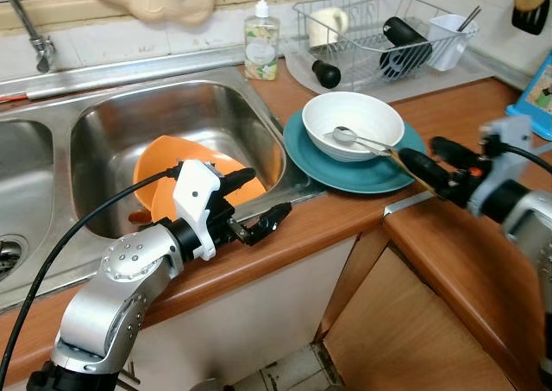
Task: Kitchen organization
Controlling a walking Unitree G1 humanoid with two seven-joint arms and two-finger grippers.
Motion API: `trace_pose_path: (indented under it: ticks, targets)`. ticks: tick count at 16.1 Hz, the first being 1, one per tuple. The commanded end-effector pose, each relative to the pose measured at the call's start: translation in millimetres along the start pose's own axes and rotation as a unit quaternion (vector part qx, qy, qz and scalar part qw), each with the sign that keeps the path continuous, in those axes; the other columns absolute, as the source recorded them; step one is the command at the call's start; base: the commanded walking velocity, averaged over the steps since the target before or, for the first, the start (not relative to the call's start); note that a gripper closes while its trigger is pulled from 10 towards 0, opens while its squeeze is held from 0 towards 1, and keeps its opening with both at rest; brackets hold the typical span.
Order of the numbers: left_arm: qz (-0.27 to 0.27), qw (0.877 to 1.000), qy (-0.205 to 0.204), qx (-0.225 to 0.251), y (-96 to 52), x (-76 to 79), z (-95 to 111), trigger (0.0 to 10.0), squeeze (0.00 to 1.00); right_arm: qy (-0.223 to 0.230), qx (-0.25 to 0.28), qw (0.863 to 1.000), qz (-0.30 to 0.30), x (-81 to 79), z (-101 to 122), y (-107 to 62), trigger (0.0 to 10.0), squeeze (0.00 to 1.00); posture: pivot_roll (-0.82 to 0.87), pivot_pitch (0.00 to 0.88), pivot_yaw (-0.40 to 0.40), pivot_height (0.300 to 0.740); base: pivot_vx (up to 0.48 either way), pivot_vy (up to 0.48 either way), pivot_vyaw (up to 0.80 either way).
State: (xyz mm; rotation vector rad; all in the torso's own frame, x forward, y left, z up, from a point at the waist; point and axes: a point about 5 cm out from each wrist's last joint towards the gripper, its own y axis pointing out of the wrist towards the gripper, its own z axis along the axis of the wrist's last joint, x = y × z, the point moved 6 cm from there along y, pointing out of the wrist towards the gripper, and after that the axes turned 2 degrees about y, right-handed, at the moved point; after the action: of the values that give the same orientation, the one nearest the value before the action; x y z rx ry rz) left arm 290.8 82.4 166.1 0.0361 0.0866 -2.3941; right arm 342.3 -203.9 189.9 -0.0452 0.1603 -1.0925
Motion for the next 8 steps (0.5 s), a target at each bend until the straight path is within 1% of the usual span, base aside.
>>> trace_pose_path:
  ticks: [1,4,8]
  targets:
    - [-0.001,1.000,0.004,0.000,-1.9,0.3,2,10.0,0.00,-0.007,0.008,1.000,0.006,-2.5,5,3.8,0.0,0.00,-0.15,0.000,0.008,0.740,0.000,0.000,0.00]
    - [0.000,1.000,0.005,0.000,-1.7,0.1,3,10.0,0.00,-0.004,0.003,1.000,0.013,-4.7,0,12.6,0.0,0.00,-0.14,0.000,0.006,0.740,0.000,0.000,0.00]
    - [-0.001,1.000,0.005,-0.001,-1.7,0.4,3,10.0,0.00,-0.001,0.004,1.000,0.017,-4.6,-1,15.3,0.0,0.00,-0.14,0.000,0.005,0.740,0.000,0.000,0.00]
